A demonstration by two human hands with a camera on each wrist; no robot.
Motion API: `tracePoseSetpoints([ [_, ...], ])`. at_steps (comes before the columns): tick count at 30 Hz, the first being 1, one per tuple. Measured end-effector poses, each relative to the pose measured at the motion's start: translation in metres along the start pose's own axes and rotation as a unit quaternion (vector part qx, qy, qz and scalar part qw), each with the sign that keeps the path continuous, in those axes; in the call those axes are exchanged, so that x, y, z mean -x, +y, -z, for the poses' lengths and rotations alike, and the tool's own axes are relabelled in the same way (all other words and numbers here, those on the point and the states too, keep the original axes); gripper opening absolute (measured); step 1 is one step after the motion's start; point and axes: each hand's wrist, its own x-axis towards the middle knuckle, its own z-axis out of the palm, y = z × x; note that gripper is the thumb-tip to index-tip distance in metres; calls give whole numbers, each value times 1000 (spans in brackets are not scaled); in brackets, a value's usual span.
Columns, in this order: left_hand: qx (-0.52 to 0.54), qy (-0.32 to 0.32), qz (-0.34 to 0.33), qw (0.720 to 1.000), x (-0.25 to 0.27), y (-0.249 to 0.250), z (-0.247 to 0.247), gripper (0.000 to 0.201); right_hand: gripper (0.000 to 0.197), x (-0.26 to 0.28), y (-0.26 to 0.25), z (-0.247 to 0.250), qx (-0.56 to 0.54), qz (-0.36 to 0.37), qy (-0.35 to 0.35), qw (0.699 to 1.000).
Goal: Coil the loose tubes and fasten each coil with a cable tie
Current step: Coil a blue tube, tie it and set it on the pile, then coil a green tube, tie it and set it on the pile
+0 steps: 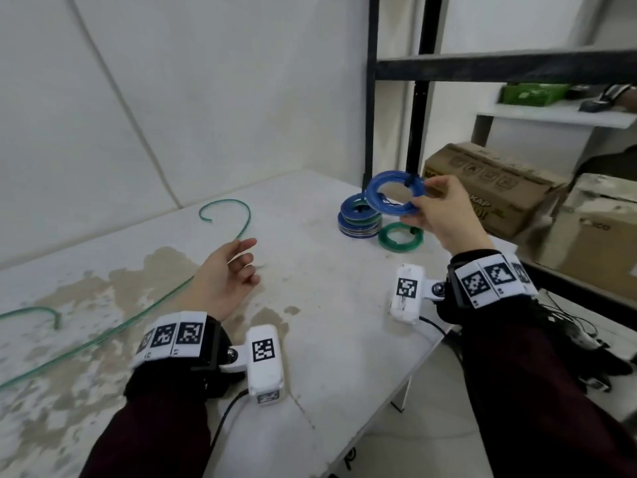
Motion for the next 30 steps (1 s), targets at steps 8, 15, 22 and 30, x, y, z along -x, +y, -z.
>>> tracePoseSetpoints([
  [8, 70, 19, 35, 997, -10, -8, 23, 26, 24, -21, 28, -3, 51, -95, 11, 994],
  [15, 115, 2, -1, 993, -12, -12, 34, 25, 36, -33, 44, 0, 242, -99, 31, 965],
  [22, 123, 8, -5, 992, -10, -13, 35, 26, 34, -11, 33, -18, 296, -8, 45, 954],
  [30, 111, 14, -10, 994, -8, -14, 37, 26, 13, 22, 0, -132, 134, -8, -310, 941],
])
